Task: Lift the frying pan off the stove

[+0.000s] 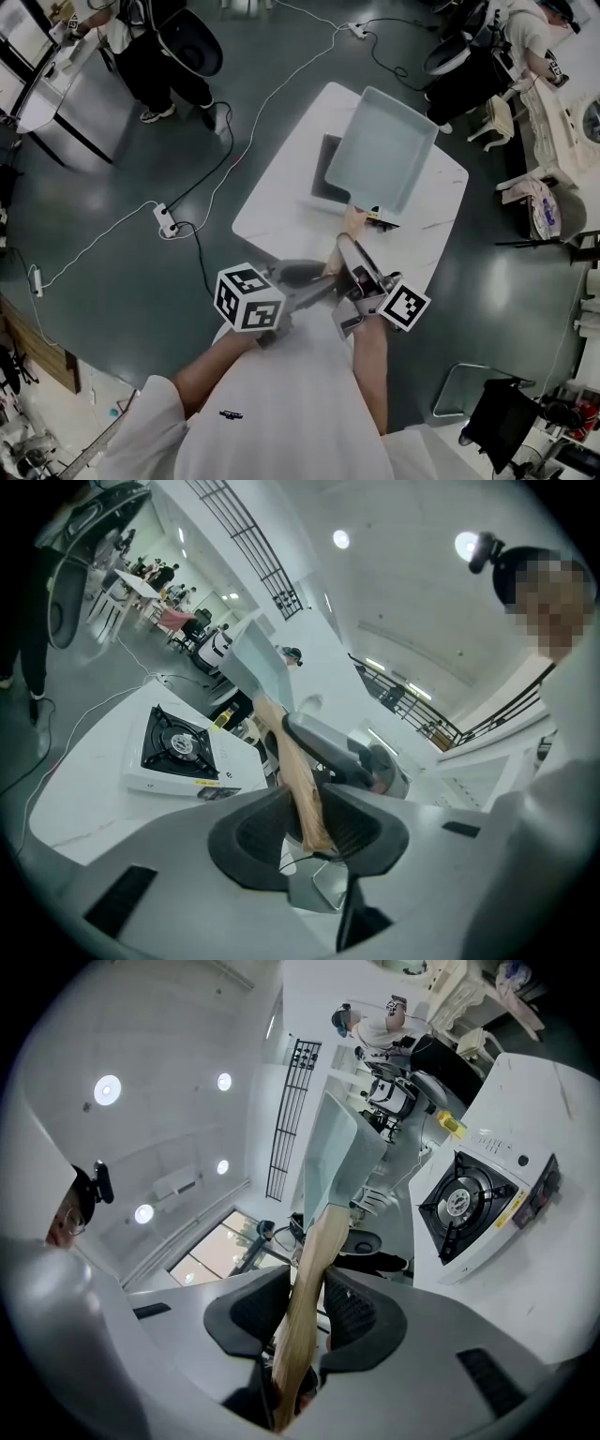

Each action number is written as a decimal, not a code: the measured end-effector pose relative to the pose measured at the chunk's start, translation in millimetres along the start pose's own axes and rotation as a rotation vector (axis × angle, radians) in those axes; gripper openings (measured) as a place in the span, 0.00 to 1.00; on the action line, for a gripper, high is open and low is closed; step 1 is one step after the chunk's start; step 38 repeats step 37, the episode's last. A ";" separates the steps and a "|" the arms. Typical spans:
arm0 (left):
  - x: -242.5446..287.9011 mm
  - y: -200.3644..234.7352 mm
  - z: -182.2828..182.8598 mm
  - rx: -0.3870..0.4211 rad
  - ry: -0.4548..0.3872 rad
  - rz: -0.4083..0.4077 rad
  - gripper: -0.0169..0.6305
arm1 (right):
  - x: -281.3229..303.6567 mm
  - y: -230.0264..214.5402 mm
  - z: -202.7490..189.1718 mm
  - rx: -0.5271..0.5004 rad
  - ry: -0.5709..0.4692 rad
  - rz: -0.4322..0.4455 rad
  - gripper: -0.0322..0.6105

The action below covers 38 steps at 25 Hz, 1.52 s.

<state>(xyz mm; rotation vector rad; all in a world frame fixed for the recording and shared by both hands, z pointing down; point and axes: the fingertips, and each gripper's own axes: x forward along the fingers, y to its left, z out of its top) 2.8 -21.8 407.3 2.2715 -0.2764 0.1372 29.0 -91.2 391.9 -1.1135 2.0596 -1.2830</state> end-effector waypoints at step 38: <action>3.0 1.4 -0.7 -0.034 0.001 -0.008 0.19 | 1.7 -2.5 0.1 -0.004 0.016 -0.017 0.21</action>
